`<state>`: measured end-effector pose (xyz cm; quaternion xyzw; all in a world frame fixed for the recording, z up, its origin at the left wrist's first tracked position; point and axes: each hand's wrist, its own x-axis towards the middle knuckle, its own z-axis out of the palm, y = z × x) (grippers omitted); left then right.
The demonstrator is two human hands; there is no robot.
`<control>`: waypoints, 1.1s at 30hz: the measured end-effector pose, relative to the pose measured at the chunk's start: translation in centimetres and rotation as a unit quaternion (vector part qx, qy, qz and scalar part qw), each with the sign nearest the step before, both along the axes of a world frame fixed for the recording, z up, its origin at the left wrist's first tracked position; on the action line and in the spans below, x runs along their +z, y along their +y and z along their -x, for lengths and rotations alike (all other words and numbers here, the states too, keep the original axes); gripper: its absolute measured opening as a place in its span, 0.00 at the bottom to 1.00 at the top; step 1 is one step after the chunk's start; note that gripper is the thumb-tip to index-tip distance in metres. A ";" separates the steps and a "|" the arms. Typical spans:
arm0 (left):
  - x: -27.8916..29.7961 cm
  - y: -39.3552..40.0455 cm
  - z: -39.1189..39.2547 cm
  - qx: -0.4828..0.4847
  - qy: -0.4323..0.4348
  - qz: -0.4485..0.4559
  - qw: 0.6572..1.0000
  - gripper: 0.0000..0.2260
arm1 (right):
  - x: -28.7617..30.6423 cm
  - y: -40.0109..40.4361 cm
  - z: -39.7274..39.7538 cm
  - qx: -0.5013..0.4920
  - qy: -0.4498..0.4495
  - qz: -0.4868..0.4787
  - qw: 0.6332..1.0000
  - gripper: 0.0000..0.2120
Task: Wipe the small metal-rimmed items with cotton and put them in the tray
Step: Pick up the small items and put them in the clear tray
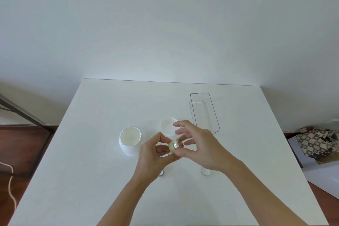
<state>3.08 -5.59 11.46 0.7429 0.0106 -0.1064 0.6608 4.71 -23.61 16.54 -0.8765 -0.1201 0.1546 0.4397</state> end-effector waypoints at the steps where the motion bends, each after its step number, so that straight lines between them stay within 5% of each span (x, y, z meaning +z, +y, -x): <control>1: 0.0 0.0 0.0 -0.004 0.001 0.000 1.000 0.16 | -0.1 0.0 0.0 -0.002 0.002 -0.004 1.000 0.26; 6: -0.1 -0.3 0.1 -0.016 0.012 -0.001 1.000 0.17 | -0.7 0.3 -0.1 -0.059 -0.015 0.063 0.996 0.21; 11: -0.3 -0.3 0.0 -0.009 0.012 0.000 1.000 0.16 | -0.4 -0.3 0.1 -0.037 0.000 -0.032 0.999 0.31; 16: -0.3 -0.5 0.2 -0.018 0.017 -0.003 1.000 0.17 | -1.0 -0.1 0.1 -0.069 -0.017 0.030 0.997 0.25; 21: -0.4 -0.5 0.1 -0.013 0.009 -0.011 1.000 0.16 | -0.8 -0.3 0.3 -0.041 0.008 -0.045 0.998 0.34; 33: -0.4 -0.7 0.2 -0.011 0.016 -0.010 1.000 0.16 | -1.1 0.2 0.6 -0.089 -0.012 -0.055 0.994 0.32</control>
